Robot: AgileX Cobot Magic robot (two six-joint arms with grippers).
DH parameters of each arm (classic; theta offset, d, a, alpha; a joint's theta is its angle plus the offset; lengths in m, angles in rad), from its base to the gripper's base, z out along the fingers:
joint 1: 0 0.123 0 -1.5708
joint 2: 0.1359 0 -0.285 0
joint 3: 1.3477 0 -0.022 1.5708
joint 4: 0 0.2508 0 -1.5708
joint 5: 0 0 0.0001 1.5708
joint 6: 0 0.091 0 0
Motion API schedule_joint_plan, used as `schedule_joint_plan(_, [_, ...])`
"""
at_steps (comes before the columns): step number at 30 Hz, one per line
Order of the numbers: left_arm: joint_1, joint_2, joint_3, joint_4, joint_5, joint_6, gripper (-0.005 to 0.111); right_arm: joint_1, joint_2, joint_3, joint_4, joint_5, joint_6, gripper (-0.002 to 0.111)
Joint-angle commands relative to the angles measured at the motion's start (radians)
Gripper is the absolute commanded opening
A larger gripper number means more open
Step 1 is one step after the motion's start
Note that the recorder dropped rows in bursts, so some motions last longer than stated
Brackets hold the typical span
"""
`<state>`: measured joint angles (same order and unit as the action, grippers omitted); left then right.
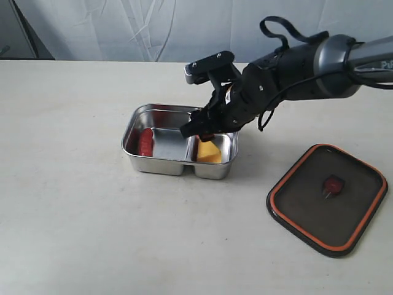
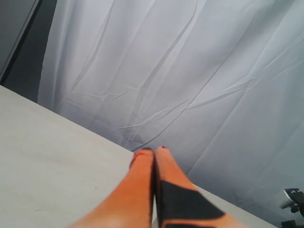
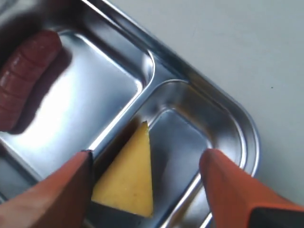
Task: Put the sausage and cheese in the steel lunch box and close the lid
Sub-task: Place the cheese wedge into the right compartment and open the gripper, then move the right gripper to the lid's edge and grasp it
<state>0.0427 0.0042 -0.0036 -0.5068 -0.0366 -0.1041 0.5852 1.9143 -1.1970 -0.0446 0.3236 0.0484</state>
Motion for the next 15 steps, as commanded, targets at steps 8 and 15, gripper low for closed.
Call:
schedule_joint_plan(8, [-0.006, -0.004, -0.045, -0.067, 0.064, -0.02, 0.0, -0.007, -0.341, -0.007, -0.019, 0.254, 0.115, 0.063])
schedule_joint_plan(15, [-0.006, -0.004, -0.12, -0.057, 0.086, -0.02, 0.0, -0.007, -0.469, -0.007, -0.117, 0.542, 0.245, 0.063])
